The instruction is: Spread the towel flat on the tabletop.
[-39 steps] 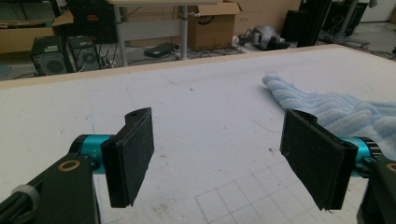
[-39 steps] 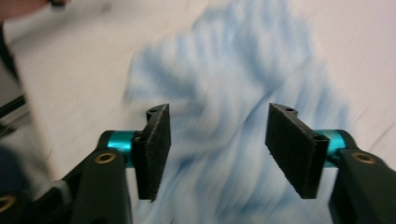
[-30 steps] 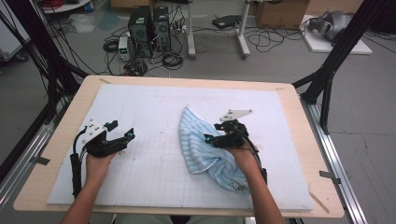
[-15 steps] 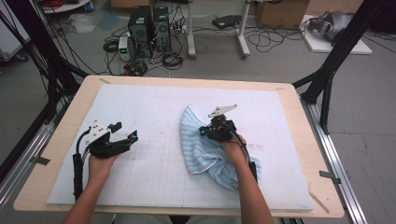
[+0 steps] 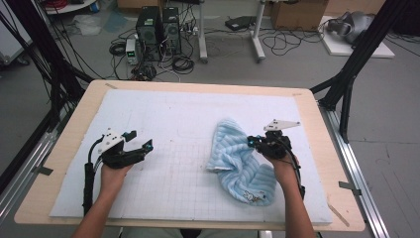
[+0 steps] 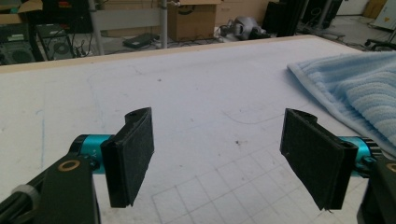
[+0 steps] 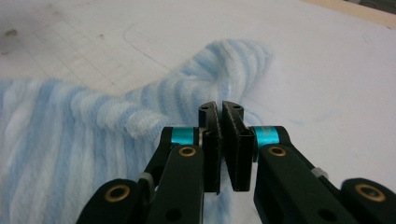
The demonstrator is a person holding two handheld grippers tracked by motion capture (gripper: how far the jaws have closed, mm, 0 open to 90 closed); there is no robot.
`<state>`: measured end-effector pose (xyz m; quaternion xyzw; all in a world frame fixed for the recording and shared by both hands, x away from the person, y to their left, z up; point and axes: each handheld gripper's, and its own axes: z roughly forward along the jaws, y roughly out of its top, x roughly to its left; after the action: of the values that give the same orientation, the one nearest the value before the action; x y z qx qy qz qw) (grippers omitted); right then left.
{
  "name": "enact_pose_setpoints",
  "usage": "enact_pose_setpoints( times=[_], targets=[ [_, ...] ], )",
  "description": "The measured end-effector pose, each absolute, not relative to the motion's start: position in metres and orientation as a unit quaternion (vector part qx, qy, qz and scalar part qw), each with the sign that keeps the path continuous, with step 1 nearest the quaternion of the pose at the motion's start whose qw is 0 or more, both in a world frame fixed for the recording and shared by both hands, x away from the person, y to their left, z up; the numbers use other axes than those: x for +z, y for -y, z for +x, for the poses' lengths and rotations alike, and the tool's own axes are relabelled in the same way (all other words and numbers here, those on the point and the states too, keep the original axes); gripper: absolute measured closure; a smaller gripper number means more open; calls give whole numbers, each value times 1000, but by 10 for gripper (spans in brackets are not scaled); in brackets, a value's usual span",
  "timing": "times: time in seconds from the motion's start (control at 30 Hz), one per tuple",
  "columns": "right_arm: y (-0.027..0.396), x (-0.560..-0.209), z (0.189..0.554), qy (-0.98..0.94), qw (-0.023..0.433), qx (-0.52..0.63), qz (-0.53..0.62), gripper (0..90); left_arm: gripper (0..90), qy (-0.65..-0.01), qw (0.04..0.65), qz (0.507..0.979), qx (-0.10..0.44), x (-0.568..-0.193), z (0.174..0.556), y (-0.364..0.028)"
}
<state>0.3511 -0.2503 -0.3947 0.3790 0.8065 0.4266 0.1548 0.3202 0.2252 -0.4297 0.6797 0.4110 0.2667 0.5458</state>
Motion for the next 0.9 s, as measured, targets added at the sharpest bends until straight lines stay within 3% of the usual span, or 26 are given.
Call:
enact_pose_setpoints(
  times=[0.27,0.6,0.8,0.9],
  targets=[
    [273,-417,342,-817,188,345,422,844,272,-394,549,694,248,-427,324,-203],
    [291,-402,327,-767,229,404,443,452,250,-346,566,725,185,-421,335,-149],
    [297,-404,317,-750,249,414,453,302,275,-319,553,752,164,-424,337,-111],
    [299,-408,309,-737,256,426,458,270,298,-299,535,775,155,-430,337,-92]
  ],
)
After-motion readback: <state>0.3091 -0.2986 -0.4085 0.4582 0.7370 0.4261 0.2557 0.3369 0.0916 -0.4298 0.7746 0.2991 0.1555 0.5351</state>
